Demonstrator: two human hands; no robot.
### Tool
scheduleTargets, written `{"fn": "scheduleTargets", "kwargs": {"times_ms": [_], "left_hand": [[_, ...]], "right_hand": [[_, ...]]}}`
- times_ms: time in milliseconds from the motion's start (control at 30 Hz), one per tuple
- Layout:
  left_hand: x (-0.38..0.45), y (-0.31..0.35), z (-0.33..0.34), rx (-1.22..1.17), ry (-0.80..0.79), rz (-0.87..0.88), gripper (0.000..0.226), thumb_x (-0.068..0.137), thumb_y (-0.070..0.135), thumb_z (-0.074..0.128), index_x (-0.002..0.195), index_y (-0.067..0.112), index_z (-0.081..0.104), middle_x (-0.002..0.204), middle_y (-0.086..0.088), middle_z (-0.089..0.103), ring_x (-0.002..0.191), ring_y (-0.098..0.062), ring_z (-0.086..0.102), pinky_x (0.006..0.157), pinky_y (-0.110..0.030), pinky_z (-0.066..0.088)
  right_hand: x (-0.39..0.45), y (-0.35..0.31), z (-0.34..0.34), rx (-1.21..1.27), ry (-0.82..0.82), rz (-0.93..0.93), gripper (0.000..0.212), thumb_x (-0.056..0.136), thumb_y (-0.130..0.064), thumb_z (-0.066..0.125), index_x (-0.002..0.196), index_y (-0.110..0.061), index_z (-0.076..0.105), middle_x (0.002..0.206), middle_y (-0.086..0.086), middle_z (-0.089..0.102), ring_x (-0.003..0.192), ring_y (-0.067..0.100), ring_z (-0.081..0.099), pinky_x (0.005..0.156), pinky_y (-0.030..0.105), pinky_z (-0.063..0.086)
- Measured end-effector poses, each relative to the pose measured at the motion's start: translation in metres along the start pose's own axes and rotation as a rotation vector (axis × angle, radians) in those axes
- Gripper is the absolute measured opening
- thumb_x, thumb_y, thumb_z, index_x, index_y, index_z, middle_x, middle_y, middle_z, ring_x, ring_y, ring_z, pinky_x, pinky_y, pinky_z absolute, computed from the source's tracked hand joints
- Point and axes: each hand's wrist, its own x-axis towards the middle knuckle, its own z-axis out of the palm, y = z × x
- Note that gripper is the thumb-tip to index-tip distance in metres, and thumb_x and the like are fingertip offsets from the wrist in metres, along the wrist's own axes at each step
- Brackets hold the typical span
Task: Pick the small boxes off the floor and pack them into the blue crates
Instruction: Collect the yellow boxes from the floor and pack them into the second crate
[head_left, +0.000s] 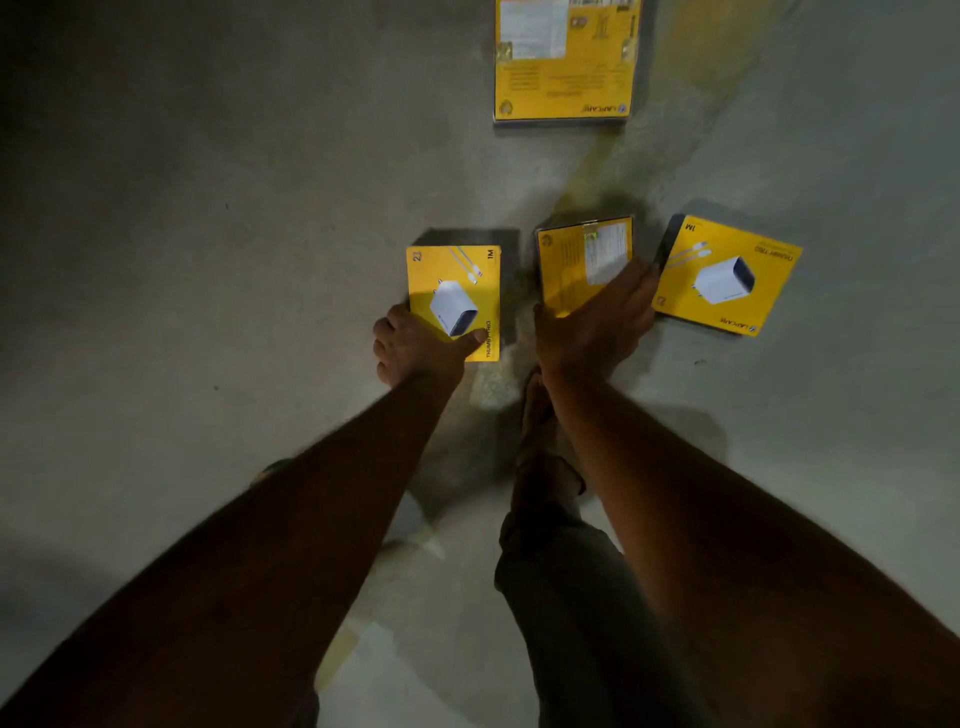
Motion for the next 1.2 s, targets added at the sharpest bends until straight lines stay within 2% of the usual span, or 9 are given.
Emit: {"fn": "scheduleTargets", "kwargs": {"times_ms": [233, 367, 467, 567, 767, 900, 1000, 1133, 1200], "left_hand": [[0.010, 0.001, -0.006, -0.082, -0.059, 0.005, 0.102, 0.057, 0.061, 0.092, 0.128, 0.005, 0.045, 0.128, -0.013, 0.054, 0.122, -0.034, 0.054, 0.103, -0.050, 0.047], [0.014, -0.010, -0.007, -0.102, -0.107, 0.048, 0.084, 0.066, 0.050, 0.091, 0.125, 0.007, 0.050, 0.123, -0.014, 0.060, 0.114, -0.036, 0.059, 0.094, -0.052, 0.052], [0.009, -0.009, -0.012, -0.258, -0.083, 0.034, 0.044, 0.099, 0.045, 0.059, 0.122, 0.008, 0.059, 0.120, -0.013, 0.064, 0.111, -0.032, 0.061, 0.095, -0.047, 0.052], [0.007, -0.005, -0.018, -0.466, -0.116, -0.116, 0.077, 0.097, 0.072, 0.030, 0.117, 0.008, 0.067, 0.116, -0.013, 0.068, 0.106, -0.030, 0.064, 0.096, -0.042, 0.051], [0.000, -0.019, -0.019, -0.598, -0.411, 0.063, 0.060, 0.073, 0.077, 0.066, 0.110, 0.031, 0.077, 0.099, 0.006, 0.079, 0.093, -0.012, 0.076, 0.092, -0.038, 0.059], [-0.009, -0.041, -0.034, -0.696, -0.502, -0.003, 0.065, 0.073, 0.073, 0.072, 0.118, 0.027, 0.073, 0.107, 0.001, 0.078, 0.099, -0.019, 0.076, 0.097, -0.045, 0.057], [-0.031, -0.049, -0.057, -0.869, -0.571, -0.052, 0.080, 0.069, 0.074, 0.078, 0.129, 0.023, 0.066, 0.121, -0.008, 0.074, 0.105, -0.029, 0.074, 0.096, -0.051, 0.056], [-0.065, -0.056, -0.090, -0.949, -0.665, 0.015, 0.059, 0.087, 0.060, 0.070, 0.134, 0.025, 0.064, 0.126, -0.006, 0.072, 0.115, -0.030, 0.070, 0.102, -0.053, 0.052], [-0.076, -0.059, -0.105, -0.967, -0.677, 0.025, 0.053, 0.089, 0.053, 0.071, 0.132, 0.023, 0.065, 0.124, -0.005, 0.073, 0.113, -0.029, 0.071, 0.102, -0.054, 0.052]], "right_hand": [[0.008, -0.002, -0.009, -0.074, 0.021, -0.044, 0.112, 0.052, -0.069, 0.074, 0.145, -0.014, 0.045, 0.138, 0.006, 0.054, 0.129, 0.030, 0.048, 0.101, 0.045, 0.042], [-0.017, -0.010, -0.005, 0.269, -0.275, -0.126, 0.125, 0.045, -0.061, 0.090, 0.149, -0.012, 0.040, 0.139, 0.010, 0.050, 0.131, 0.031, 0.049, 0.104, 0.043, 0.047], [-0.038, -0.010, 0.003, 0.256, -0.301, -0.225, 0.127, 0.046, -0.075, 0.084, 0.144, -0.006, 0.045, 0.134, 0.013, 0.052, 0.125, 0.032, 0.051, 0.098, 0.041, 0.047], [-0.039, -0.008, 0.012, 0.241, -0.264, -0.241, 0.119, 0.043, -0.080, 0.076, 0.135, -0.008, 0.055, 0.126, 0.010, 0.061, 0.119, 0.033, 0.055, 0.096, 0.043, 0.047], [-0.045, -0.015, 0.005, 0.166, -0.481, -0.219, 0.089, 0.050, -0.055, 0.088, 0.126, -0.022, 0.056, 0.118, 0.000, 0.066, 0.111, 0.027, 0.065, 0.090, 0.044, 0.055], [-0.052, -0.010, -0.012, 0.218, -0.623, -0.146, 0.090, 0.046, -0.079, 0.081, 0.118, -0.026, 0.066, 0.104, -0.007, 0.076, 0.093, 0.010, 0.074, 0.082, 0.040, 0.063], [-0.084, -0.019, -0.040, 0.398, -0.731, 0.040, 0.089, 0.058, -0.054, 0.095, 0.129, -0.017, 0.056, 0.115, -0.001, 0.072, 0.099, 0.013, 0.073, 0.085, 0.042, 0.063], [-0.120, -0.028, -0.077, 0.363, -0.701, 0.055, 0.082, 0.068, -0.073, 0.080, 0.133, -0.033, 0.052, 0.124, -0.008, 0.062, 0.097, -0.005, 0.059, 0.092, 0.007, 0.048], [-0.129, -0.026, -0.090, 0.360, -0.701, 0.046, 0.070, 0.082, -0.056, 0.079, 0.137, -0.023, 0.053, 0.119, -0.009, 0.049, 0.084, -0.016, 0.042, 0.070, -0.010, 0.030]]}}
